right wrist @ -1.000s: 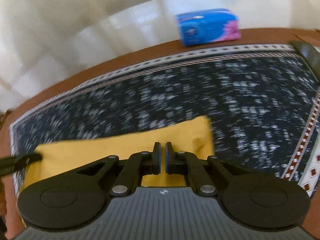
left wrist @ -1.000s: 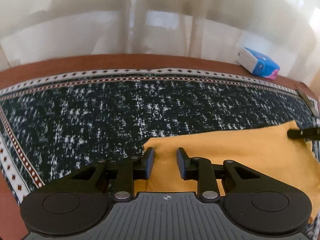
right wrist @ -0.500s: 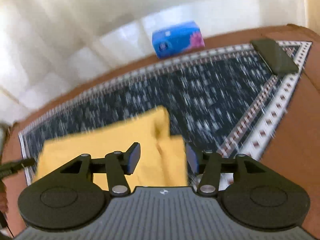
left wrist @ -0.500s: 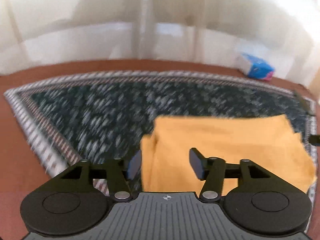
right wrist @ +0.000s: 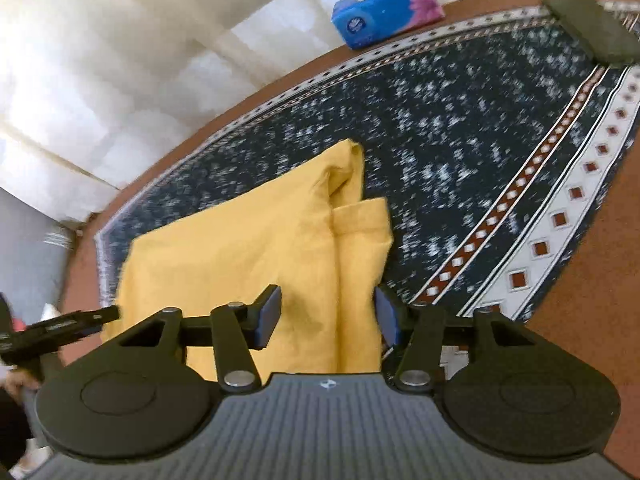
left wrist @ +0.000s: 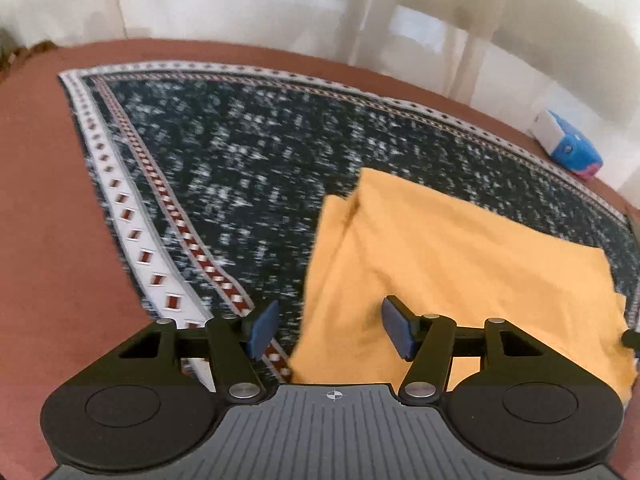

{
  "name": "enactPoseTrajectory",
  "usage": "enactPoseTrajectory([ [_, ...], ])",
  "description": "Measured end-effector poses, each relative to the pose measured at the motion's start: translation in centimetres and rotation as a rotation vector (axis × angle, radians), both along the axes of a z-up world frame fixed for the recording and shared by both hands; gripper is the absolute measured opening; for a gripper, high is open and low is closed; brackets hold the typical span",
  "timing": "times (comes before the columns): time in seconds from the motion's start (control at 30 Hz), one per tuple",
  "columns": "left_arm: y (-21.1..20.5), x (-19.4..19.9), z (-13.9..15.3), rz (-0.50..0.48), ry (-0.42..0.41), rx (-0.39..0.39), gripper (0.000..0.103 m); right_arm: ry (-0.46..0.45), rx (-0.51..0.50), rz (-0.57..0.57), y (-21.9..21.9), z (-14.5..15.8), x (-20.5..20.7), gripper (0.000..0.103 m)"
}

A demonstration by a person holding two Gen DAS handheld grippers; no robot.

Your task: Fold clothes

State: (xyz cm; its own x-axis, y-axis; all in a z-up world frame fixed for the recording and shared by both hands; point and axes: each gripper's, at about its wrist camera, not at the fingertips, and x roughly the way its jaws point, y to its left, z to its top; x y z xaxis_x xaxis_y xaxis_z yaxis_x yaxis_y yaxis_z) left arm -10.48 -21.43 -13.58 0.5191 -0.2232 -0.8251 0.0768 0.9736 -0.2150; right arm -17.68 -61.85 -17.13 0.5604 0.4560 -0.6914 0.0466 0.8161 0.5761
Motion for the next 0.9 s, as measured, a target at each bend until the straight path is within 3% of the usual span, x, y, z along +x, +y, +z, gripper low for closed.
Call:
enactPoseTrajectory([
  [0.03, 0.0, 0.2, -0.2, -0.007, 0.005, -0.008, 0.071, 0.009, 0.019, 0.006, -0.1, -0.3, 0.0, 0.04],
  [0.2, 0.3, 0.6, -0.6, -0.033, 0.022, -0.05, 0.072, 0.024, 0.088, -0.094, -0.5, -1.2, -0.7, 0.038],
  [0.27, 0.2, 0.8, -0.5, -0.049, 0.028, -0.057, 0.066, 0.034, 0.085, -0.109, -0.6, -1.1, -0.8, 0.034],
  [0.3, 0.1, 0.8, -0.4, -0.058, 0.03, -0.056, 0.057, 0.042, 0.073, -0.109, -0.6, -1.0, -0.7, 0.031],
  [0.37, 0.1, 0.9, -0.3, -0.078, 0.035, -0.055, 0.057, 0.057, 0.052, -0.113, -0.5, -0.8, -0.6, 0.02],
  [0.53, 0.1, 0.9, -0.5, -0.118, 0.026, -0.039, 0.048, 0.074, 0.021, -0.14, -0.1, -0.7, -0.5, 0.016],
  [0.6, 0.3, 1.0, -0.6, -0.125, 0.027, -0.051, 0.048, 0.078, 0.004, -0.144, 0.2, -0.6, -0.4, 0.015],
  [0.9, 0.3, 1.3, -0.7, -0.168, 0.019, -0.08, 0.066, 0.081, -0.047, -0.145, 1.0, -0.2, 0.2, 0.021],
])
